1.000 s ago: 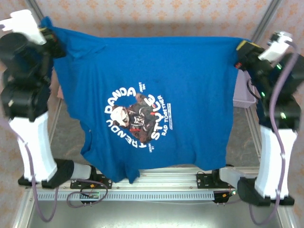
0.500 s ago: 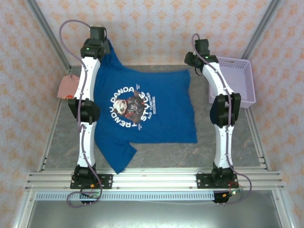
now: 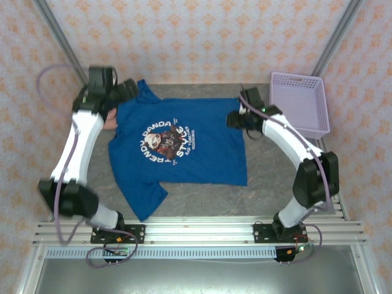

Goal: Fold the inside-out t-shirt

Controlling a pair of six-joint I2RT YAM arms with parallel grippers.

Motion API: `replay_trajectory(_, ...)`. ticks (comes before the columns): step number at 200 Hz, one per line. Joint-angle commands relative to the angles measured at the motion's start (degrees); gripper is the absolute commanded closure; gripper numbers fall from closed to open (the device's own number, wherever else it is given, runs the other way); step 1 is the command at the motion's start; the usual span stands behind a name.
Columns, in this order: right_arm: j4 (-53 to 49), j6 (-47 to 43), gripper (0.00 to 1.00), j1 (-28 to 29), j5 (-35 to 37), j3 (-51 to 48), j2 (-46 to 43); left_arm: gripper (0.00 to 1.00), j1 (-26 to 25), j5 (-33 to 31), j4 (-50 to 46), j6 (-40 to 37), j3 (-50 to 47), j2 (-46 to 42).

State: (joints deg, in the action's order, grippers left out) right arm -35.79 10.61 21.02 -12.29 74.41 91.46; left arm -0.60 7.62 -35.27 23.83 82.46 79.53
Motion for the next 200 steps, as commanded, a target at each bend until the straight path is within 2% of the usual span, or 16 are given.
replay_trajectory(1, -2.67, 5.85, 0.47, 1.35, 1.23, -11.59, -4.33, 0.13, -2.08, 5.00, 7.36, 9.68, -20.00, -7.91)
replay_trajectory(23, -3.94, 8.21, 0.46, 1.41, 2.21, -20.20, -7.76, 0.13, -3.87, 5.39, 6.52, 10.27, -33.99, -15.18)
replay_trajectory(49, -6.29, 10.34, 0.45, 1.54, 1.15, -26.03, -10.33, 0.13, -5.43, 6.33, 9.79, 12.97, -43.47, -17.00)
replay_trajectory(73, -6.54, 12.70, 0.43, 2.38, -1.62, -30.00, -11.89, 0.13, -7.35, 5.24, 10.49, 13.17, -44.99, -15.40)
replay_trajectory(108, -2.12, 16.31, 0.45, 4.34, -5.79, -34.14, -10.91, 0.13, -8.35, 4.62, 8.61, 11.12, -41.62, -12.02)
replay_trajectory(133, 0.59, 16.95, 0.52, 4.45, -5.21, -35.47, -9.73, 0.13, -8.54, 4.21, 7.65, 9.90, -40.02, -11.37)
replay_trajectory(200, 4.22, 15.86, 0.89, 4.01, -0.21, -33.94, -6.82, 0.13, -8.60, 5.43, 5.15, 8.36, -39.06, -11.60)
